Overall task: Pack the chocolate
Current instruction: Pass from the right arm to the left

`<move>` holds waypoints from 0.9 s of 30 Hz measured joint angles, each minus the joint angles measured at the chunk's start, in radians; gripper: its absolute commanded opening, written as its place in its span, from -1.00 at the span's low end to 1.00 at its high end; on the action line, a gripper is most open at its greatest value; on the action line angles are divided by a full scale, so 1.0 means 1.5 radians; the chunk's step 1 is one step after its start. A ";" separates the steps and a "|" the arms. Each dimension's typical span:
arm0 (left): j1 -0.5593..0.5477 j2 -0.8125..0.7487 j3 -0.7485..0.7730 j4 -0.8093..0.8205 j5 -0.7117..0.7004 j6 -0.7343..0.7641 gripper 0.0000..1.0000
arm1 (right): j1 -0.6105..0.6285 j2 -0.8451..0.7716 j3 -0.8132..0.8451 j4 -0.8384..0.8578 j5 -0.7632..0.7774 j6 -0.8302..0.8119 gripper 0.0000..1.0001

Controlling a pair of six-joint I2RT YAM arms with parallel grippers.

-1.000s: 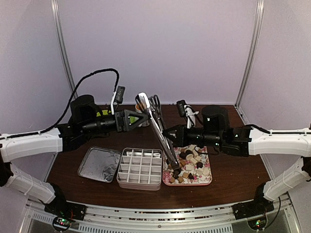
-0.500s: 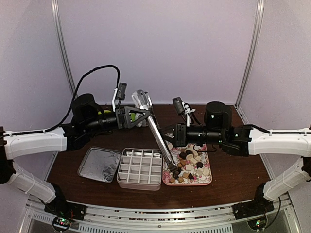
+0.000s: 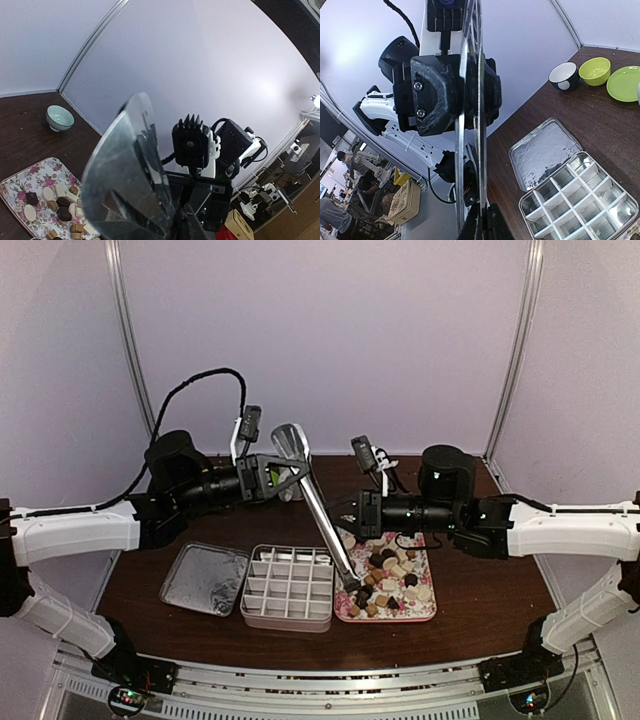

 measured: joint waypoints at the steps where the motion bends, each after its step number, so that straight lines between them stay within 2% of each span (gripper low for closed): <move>1: 0.000 0.000 0.000 0.003 0.002 -0.004 -0.71 | 0.000 0.000 0.000 0.000 0.000 -0.001 -0.83; 11: -0.005 0.000 -0.001 0.063 0.031 -0.034 -0.70 | -0.002 -0.033 -0.002 -0.016 0.001 -0.029 -0.44; 14: -0.009 0.001 -0.003 0.079 0.041 -0.039 -0.67 | -0.004 -0.050 -0.014 -0.014 0.002 -0.032 -0.42; 17: -0.011 0.006 -0.005 0.089 0.050 -0.044 -0.56 | -0.007 -0.067 -0.025 -0.012 0.003 -0.031 -0.47; 19: -0.010 0.012 -0.006 0.104 0.050 -0.048 -0.39 | -0.008 -0.073 -0.028 -0.012 0.002 -0.030 -0.66; 21: -0.008 0.019 -0.007 0.120 0.048 -0.054 -0.31 | -0.010 -0.075 -0.028 -0.011 0.001 -0.029 -0.80; 24: -0.005 0.041 -0.010 0.159 0.042 -0.070 -0.17 | -0.011 -0.073 -0.028 -0.017 0.002 -0.028 -0.83; 27: -0.004 0.079 -0.015 0.209 0.040 -0.097 -0.16 | -0.011 -0.061 -0.024 -0.019 0.001 -0.028 -0.84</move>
